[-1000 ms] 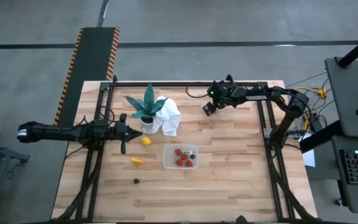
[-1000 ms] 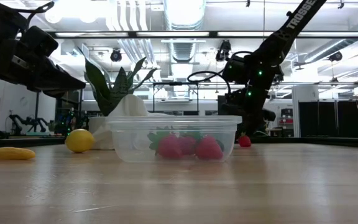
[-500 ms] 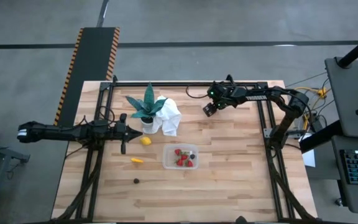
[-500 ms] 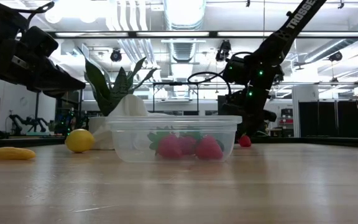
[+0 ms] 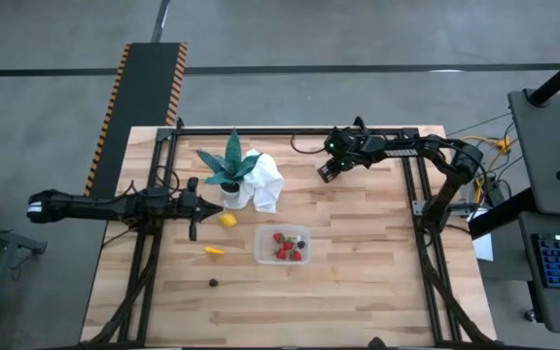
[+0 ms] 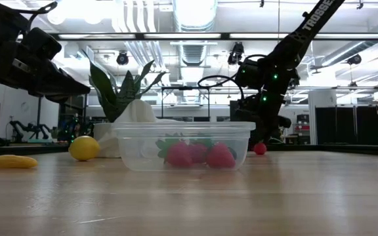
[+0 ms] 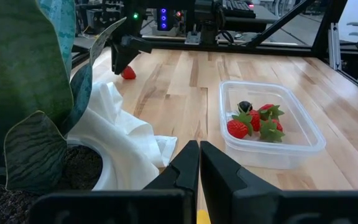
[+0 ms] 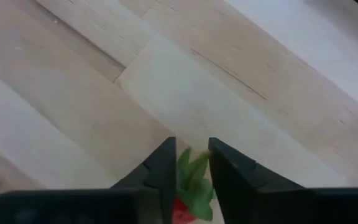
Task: Pick and placing Produce into tupperware
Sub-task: Put the strawberry into the bin
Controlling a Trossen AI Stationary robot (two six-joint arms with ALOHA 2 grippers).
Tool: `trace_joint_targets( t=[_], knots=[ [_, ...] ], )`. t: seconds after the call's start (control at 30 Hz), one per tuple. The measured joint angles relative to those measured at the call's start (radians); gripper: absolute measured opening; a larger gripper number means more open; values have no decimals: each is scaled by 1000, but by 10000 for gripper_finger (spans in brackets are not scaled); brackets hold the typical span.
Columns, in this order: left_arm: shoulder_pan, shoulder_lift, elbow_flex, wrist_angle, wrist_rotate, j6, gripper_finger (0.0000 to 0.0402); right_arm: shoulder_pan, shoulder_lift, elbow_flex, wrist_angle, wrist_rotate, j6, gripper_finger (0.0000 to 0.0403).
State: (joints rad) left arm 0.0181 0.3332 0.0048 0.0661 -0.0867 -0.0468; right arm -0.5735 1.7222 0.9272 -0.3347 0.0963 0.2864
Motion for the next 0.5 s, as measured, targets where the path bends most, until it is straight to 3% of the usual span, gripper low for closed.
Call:
trace_joint_targets(
  t=[0.27,0.5],
  knots=[
    [0,0,0,0,0,0,0,0,0,0,-3,-2,-47,16],
    [0,0,0,0,0,0,0,0,0,0,-9,-14,-61,9]
  ],
)
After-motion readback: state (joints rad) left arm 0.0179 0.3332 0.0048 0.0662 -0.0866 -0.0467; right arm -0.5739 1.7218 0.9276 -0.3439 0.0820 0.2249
